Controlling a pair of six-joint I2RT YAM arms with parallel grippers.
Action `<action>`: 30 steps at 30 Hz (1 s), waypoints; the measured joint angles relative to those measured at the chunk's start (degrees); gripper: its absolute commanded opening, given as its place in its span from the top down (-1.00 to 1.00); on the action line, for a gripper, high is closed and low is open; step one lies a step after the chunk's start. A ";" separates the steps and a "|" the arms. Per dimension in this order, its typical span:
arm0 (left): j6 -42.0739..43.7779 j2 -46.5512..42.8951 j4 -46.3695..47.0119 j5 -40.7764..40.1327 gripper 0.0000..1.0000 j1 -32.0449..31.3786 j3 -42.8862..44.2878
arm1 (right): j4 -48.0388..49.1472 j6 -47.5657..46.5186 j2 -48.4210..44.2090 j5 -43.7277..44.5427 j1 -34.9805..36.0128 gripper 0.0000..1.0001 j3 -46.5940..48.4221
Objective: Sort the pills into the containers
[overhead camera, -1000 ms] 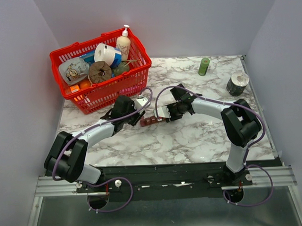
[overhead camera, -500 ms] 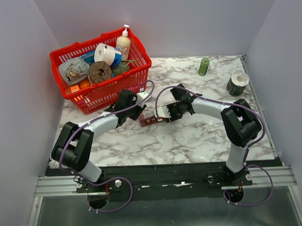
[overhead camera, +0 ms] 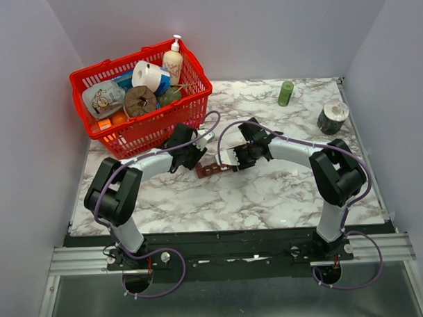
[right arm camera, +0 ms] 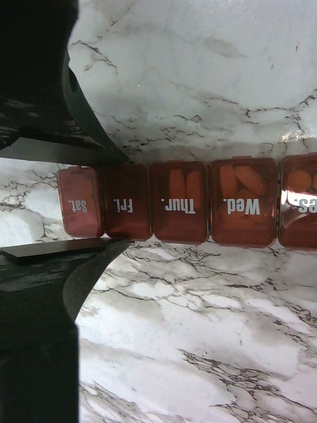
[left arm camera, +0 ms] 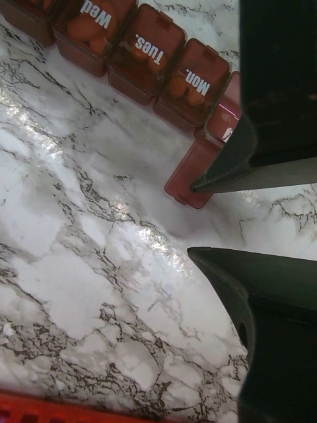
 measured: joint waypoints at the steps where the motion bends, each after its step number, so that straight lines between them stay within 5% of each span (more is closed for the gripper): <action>1: -0.04 0.44 -0.26 0.00 0.05 0.00 0.17 | 0.00 -0.02 0.00 0.00 0.00 0.49 0.00; 9: -1.66 -1.33 -1.49 -0.09 -0.20 0.04 0.24 | -0.07 -0.17 0.00 0.00 0.00 0.48 0.00; 22: -7.50 -18.29 -2.67 3.98 -0.28 -0.11 -2.16 | -1.16 -3.65 -1.46 -0.07 0.00 0.43 -1.66; 25: -7.72 -25.68 -3.02 4.39 -0.37 -0.13 -5.55 | -3.43 -4.98 -3.02 -0.61 0.00 0.30 -3.06; 30: -8.52 -36.30 -3.10 4.55 -0.57 -0.11 -7.82 | -6.71 -5.99 -4.28 -0.96 0.00 -0.37 -3.80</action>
